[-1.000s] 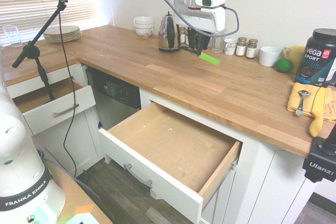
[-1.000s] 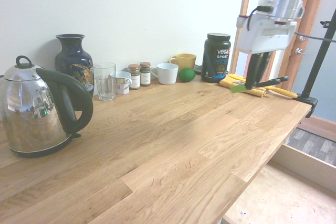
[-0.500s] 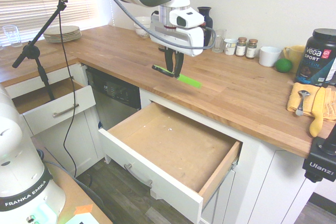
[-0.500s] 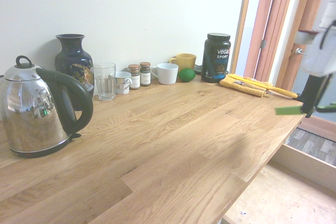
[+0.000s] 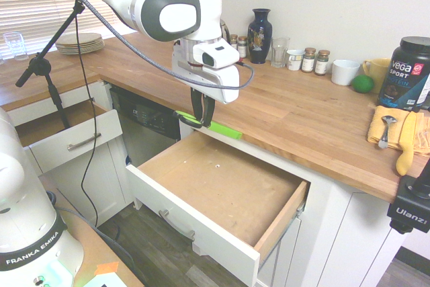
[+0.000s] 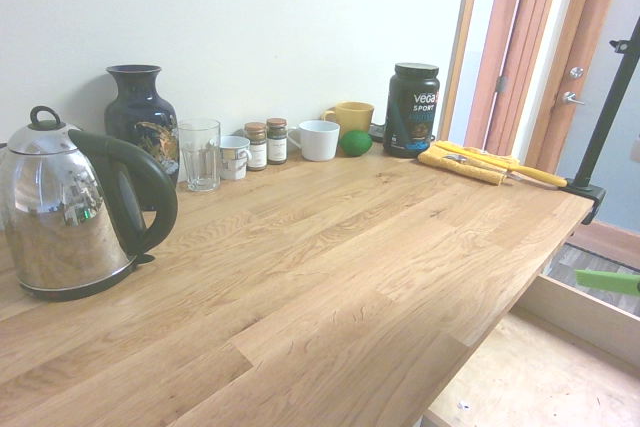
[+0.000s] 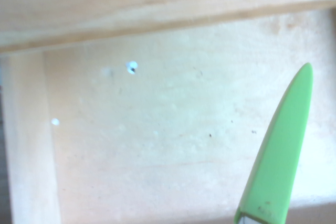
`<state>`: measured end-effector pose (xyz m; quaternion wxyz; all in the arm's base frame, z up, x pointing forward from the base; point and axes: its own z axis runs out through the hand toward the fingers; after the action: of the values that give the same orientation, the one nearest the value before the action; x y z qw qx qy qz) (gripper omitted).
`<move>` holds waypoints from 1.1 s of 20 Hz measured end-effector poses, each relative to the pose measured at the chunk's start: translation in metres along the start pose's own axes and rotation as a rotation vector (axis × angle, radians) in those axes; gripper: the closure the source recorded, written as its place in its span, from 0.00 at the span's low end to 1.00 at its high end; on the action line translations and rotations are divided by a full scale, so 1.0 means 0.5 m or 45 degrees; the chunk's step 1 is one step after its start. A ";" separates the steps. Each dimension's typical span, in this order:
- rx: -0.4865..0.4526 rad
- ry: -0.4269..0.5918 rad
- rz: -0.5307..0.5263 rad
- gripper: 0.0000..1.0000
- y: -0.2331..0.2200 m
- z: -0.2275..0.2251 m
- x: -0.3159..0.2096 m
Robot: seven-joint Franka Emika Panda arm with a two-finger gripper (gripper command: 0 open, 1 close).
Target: Put scissor in the drawer
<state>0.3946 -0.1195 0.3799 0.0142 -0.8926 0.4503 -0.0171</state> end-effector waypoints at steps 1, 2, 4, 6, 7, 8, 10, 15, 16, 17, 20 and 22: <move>-0.004 -0.002 0.000 1.00 0.003 0.017 -0.003; -0.008 -0.005 0.000 1.00 0.005 0.035 -0.005; -0.018 -0.010 -0.001 1.00 0.005 0.072 -0.005; -0.018 -0.002 -0.012 1.00 0.000 0.106 0.002; -0.018 0.003 -0.016 1.00 -0.002 0.127 0.006; -0.023 0.003 -0.019 1.00 -0.004 0.149 0.010; -0.038 -0.003 -0.019 1.00 -0.006 0.194 0.015; -0.060 -0.014 -0.024 1.00 -0.013 0.271 0.023; -0.063 -0.016 -0.026 1.00 -0.015 0.283 0.024; -0.065 -0.016 -0.027 1.00 -0.017 0.294 0.024; -0.068 -0.019 -0.026 1.00 -0.021 0.321 0.025; -0.068 -0.018 -0.023 1.00 -0.023 0.336 0.028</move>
<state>0.4192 -0.1225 0.2129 -0.0067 -0.8968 0.4423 0.0011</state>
